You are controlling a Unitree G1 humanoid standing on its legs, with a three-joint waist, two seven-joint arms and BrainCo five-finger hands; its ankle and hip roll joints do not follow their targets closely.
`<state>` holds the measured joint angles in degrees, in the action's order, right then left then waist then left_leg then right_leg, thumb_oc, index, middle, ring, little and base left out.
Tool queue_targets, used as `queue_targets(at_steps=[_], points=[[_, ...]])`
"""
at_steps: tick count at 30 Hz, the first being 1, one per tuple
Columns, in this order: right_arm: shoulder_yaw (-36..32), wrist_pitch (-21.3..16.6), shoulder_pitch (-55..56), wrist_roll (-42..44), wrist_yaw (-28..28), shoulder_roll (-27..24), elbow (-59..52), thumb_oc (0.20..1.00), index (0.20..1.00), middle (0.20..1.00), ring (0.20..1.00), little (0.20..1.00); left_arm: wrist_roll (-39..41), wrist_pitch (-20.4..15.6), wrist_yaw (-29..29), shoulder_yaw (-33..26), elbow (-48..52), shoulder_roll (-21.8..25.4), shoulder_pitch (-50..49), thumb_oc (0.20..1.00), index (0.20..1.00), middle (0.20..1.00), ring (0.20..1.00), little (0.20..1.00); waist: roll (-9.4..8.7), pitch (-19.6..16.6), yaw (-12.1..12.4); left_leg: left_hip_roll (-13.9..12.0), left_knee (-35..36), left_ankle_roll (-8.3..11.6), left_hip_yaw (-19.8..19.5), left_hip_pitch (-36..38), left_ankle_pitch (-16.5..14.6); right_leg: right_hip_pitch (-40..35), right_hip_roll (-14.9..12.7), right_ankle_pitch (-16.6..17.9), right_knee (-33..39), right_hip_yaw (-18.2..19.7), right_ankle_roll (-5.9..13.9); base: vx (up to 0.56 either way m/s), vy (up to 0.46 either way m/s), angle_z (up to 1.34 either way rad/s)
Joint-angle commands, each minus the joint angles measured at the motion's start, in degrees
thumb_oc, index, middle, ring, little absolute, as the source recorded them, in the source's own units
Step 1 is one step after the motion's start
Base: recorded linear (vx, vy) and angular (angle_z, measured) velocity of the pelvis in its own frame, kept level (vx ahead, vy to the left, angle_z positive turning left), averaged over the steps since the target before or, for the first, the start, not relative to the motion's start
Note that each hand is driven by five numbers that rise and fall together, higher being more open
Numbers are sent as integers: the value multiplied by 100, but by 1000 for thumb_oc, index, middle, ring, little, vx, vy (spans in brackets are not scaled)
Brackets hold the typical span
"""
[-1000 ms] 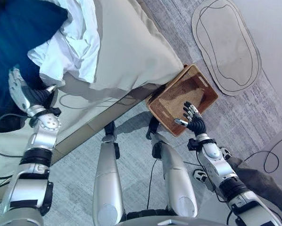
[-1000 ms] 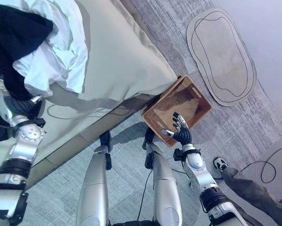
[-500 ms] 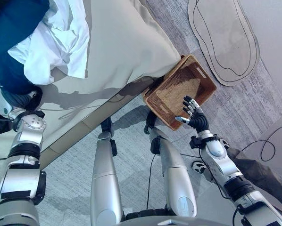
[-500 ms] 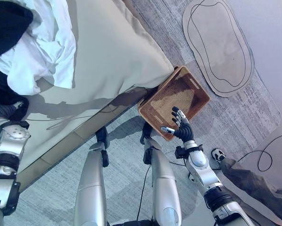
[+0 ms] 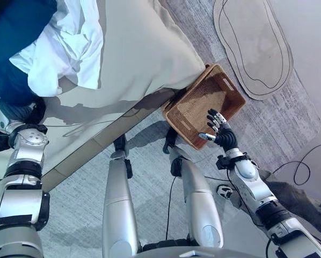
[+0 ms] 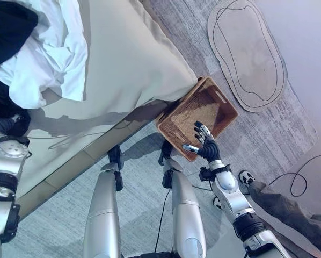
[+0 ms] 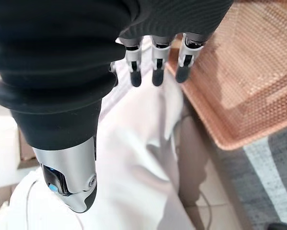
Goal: Pick up clothes into the bucket
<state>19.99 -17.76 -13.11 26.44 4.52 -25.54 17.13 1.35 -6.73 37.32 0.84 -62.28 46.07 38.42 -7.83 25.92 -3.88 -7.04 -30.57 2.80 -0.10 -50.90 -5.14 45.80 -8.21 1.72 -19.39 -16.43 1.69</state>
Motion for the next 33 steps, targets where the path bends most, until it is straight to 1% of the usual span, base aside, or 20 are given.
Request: queue_targets(at_steps=[1, 7, 12, 14, 15, 18, 19, 20, 21, 23, 24, 25, 26, 27, 28, 29, 30, 31, 32, 33], points=[[-39, -217, 509, 103, -59, -112, -277, 1000, 1000, 1000, 1000, 1000, 308, 232, -289, -134, -593, -28, -629, 200, 200, 200, 200, 200, 6, -486, -5, -238, 5, -41, 187, -125, -13, -546, -830, -64, -31, 89, 827, 0, 0, 0], [-59, -197, 538, 76, -95, -81, -240, 1000, 1000, 1000, 1000, 1000, 345, 193, -342, -190, -539, -97, -702, 200, 200, 200, 200, 200, 14, -502, 17, -213, 211, -18, 194, 36, 66, -724, -815, 15, 171, 48, 841, 0, 0, 0], [-43, -151, 564, 60, -127, -35, -201, 1000, 1000, 1000, 1000, 1000, 383, 171, -386, -322, -434, -217, -933, 200, 200, 200, 200, 200, 4, -533, 72, -234, 477, 18, 232, 358, 164, -1051, -786, 112, 422, 18, 867, 0, 0, 0], [-44, -123, 566, 16, -120, -10, -158, 1000, 1000, 1000, 1000, 1000, 469, 110, -393, -395, -392, -286, -1022, 200, 200, 200, 200, 200, 5, -540, 100, -241, 559, 36, 247, 493, 197, -1182, -783, 152, 512, 18, 873, 0, 0, 0], [-66, -110, 583, 3, -117, 3, -141, 1000, 1000, 1000, 1000, 1000, 452, 103, -340, -440, -103, -363, -1136, 200, 200, 200, 200, 200, 13, -543, 131, -234, 647, 41, 272, 608, 219, -1289, -780, 179, 586, 1, 880, 0, 0, 0], [-93, -79, 602, -41, -93, 49, -49, 1000, 1000, 1000, 1000, 1000, 430, -14, -231, -510, 261, -476, -1317, 200, 200, 200, 200, 200, 19, -550, 186, -212, 878, 67, 316, 915, 303, -1573, -768, 245, 788, -28, 897, 0, 0, 0], [-90, -79, 605, -42, -93, 47, -49, 1000, 1000, 1000, 1000, 1000, 424, -3, -226, -519, 281, -483, -1334, 200, 200, 200, 200, 200, 18, -541, 186, -210, 890, 67, 320, 936, 307, -1590, -768, 249, 796, -27, 897, 50, -38, 1], [-134, -47, 639, -105, -65, 67, -1, 1000, 1000, 1000, 1000, 1000, 321, -121, -136, -558, 940, -673, -1582, 200, 200, 200, 200, 200, 37, -549, 262, -172, 1098, 83, 332, 1204, 381, -1832, -771, 300, 953, -54, 919, 51, -37, 0], [-191, -33, 646, -170, -37, 84, 41, 1000, 1000, 1000, 1000, 1000, 180, -188, -82, -559, 1600, -806, -1773, 200, 200, 200, 200, 200, 60, -559, 334, -136, 1200, 87, 314, 1313, 412, -1948, -781, 309, 1008, -80, 930, 64, -39, 1], [-284, 12, 681, -259, -5, 127, 120, 1000, 1000, 1000, 1000, 1000, 132, -347, -120, -579, 2329, -1082, -2108, 200, 200, 200, 200, 200, 98, -578, 402, -89, 1397, 98, 321, 1564, 471, -2199, -793, 323, 1144, -123, 942, 51, -22, 5], [-264, 45, 657, -281, -4, 139, 204, 1000, 1000, 1000, 1000, 1000, 267, -479, -235, -541, 2075, -1147, -2090, 200, 200, 200, 200, 200, 126, -603, 411, -72, 1497, 107, 335, 1711, 515, -2318, -798, 335, 1206, -141, 941, 36, -14, 9], [-269, 43, 652, -281, -5, 140, 209, 1000, 1000, 1000, 1000, 1000, 277, -501, -240, -530, 2045, -1141, -2069, 200, 200, 200, 200, 200, 124, -581, 416, -70, 1518, 108, 337, 1740, 524, -2343, -799, 339, 1217, -144, 942, 51, -24, 11], [-354, 62, 685, -292, -2, 148, 222, 1000, 1000, 1000, 1000, 1000, 133, -616, -341, -392, 2994, -1304, -2323, 200, 200, 200, 200, 200, 155, -626, 483, -27, 1665, 117, 323, 1971, 568, -2594, -811, 336, 1316, -188, 954, 57, -30, 12], [-409, 70, 707, -317, -4, 161, 252, 1000, 1000, 1000, 1000, 1000, 89, -743, -398, -341, 3327, -1368, -2465, 200, 200, 200, 200, 200, 177, -660, 514, -11, 1753, 120, 312, 2083, 589, -2697, -813, 330, 1355, -209, 959, 78, -41, 13], [-441, 72, 723, -350, -15, 175, 275, 1000, 1000, 1000, 1000, 1000, 65, -789, -467, -319, 3721, -1488, -2581, 200, 200, 200, 200, 200, 198, -676, 541, -1, 1856, 126, 298, 2231, 626, -2824, -815, 332, 1408, -224, 958, 41, -18, 11], [-440, 72, 724, -350, -15, 175, 275, 1000, 1000, 1000, 1000, 1000, 64, -787, -467, -321, 3724, -1489, -2584, 200, 200, 200, 200, 200, 198, -673, 540, 0, 1859, 127, 298, 2236, 627, -2829, -814, 332, 1410, -225, 958, -24, -8, 14], [-528, 96, 767, -405, -24, 214, 347, 1000, 1000, 1000, 1000, 1000, 40, -953, -739, -227, 4332, -1576, -2773, 200, 200, 200, 200, 200, 228, -742, 570, 65, 2077, 78, 330, 2415, 838, -2980, -863, 444, 1506, -327, 918, -24, -10, 13], [-547, 93, 770, -458, -21, 232, 432, 1000, 1000, 1000, 1000, 1000, 71, -1023, -852, -165, 4504, -1629, -2814, 200, 200, 200, 200, 200, 248, -778, 584, 68, 2231, 93, 330, 2584, 903, -3110, -854, 450, 1569, -344, 928, -12, -19, 14], [-576, 104, 785, -516, -14, 252, 466, 1000, 1000, 1000, 1000, 1000, 74, -1080, -991, -127, 4812, -1649, -2880, 200, 200, 200, 200, 200, 277, -835, 607, 69, 2331, 102, 333, 2705, 942, -3230, -862, 453, 1629, -369, 937, 32, -24, 12], [-574, 104, 789, -517, -13, 252, 465, 1000, 1000, 1000, 1000, 1000, 74, -1073, -995, -132, 4825, -1650, -2891, 200, 200, 200, 200, 200, 277, -825, 606, 69, 2347, 102, 334, 2728, 948, -3250, -860, 456, 1638, -371, 937, 43, -25, 13]])
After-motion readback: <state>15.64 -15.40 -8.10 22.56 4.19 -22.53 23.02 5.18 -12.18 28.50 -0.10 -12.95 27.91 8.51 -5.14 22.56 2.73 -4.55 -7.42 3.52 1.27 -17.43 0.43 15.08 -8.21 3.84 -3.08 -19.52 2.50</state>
